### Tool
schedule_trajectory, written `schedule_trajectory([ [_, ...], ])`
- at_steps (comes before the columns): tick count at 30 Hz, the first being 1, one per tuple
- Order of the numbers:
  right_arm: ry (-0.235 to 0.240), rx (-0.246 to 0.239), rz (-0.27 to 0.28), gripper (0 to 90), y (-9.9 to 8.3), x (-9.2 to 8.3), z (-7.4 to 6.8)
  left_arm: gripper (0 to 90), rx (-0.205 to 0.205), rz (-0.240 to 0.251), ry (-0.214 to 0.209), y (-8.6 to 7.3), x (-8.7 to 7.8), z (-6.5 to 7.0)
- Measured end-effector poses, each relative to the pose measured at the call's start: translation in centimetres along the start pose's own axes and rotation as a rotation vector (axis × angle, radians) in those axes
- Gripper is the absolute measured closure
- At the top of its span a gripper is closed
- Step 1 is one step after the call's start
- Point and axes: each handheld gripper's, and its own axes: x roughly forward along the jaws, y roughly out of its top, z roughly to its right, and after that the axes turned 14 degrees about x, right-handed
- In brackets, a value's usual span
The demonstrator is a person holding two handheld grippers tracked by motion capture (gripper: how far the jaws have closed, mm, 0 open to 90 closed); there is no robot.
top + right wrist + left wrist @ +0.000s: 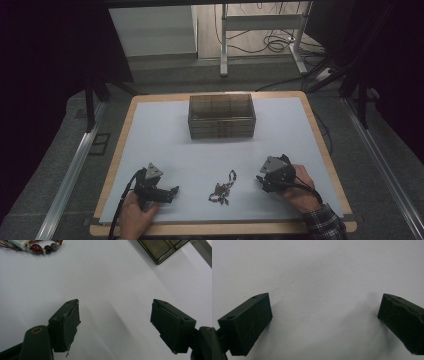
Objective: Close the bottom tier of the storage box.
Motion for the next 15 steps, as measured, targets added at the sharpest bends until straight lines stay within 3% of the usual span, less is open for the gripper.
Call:
schedule_trajectory([
  [6,-0.023,-0.033,-0.001,23.2,0.3,0.2,-0.3,0.0,0.0,0.0,0.0,0.0,0.0,0.0],
  [15,-0.089,-0.12,-0.008,24.6,1.1,0.9,-1.3,0.0,0.0,0.0,0.0,0.0,0.0,0.0],
])
